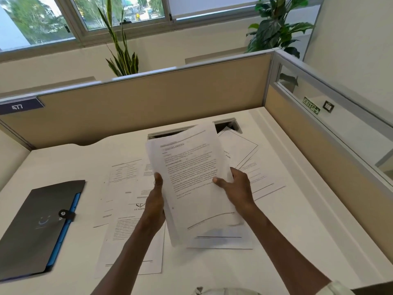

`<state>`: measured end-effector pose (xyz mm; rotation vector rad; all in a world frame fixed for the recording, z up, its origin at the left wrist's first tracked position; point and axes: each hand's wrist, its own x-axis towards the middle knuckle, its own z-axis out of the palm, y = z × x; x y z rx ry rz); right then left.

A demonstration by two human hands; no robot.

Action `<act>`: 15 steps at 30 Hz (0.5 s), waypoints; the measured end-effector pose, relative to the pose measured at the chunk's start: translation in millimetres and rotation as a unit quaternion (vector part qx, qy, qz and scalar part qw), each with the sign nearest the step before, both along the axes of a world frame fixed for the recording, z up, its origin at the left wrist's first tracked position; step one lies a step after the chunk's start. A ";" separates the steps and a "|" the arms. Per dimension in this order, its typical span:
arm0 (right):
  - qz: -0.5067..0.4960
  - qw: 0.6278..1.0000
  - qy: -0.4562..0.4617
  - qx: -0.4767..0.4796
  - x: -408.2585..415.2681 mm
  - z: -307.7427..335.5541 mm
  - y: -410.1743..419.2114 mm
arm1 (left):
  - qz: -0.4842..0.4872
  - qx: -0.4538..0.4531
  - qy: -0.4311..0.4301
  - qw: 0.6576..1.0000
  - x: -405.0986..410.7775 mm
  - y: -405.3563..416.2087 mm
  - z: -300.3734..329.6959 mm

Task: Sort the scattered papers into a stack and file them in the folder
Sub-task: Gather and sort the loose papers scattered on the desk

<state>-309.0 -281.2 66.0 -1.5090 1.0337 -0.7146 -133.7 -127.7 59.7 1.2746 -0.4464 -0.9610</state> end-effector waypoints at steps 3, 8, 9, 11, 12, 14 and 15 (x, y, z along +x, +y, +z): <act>-0.003 0.999 -0.034 -0.006 5.3 0.9 3.6 | 0.034 -0.021 -0.069 0.997 -3.8 -2.5 8.9; 0.006 0.999 -0.034 -0.023 7.7 -11.0 3.2 | 0.101 0.010 -0.138 0.985 -5.7 -2.0 -1.1; 0.008 0.999 -0.021 -0.025 7.1 -15.6 4.4 | 0.105 0.020 -0.133 0.985 -7.1 -0.8 -5.1; 0.017 1.000 -0.012 -0.009 7.1 -26.3 9.1 | 0.098 0.030 -0.144 0.984 -11.2 2.4 -15.7; 0.023 1.000 -0.013 -0.001 7.6 -31.7 11.7 | 0.091 0.030 -0.152 0.984 -13.5 3.9 -20.8; 0.028 0.999 -0.024 0.022 9.8 -39.0 15.8 | 0.085 0.034 -0.157 0.983 -16.8 5.4 -26.0; 0.026 0.999 -0.030 0.034 11.3 -41.0 16.4 | 0.087 0.038 -0.157 0.983 -17.1 4.8 -26.9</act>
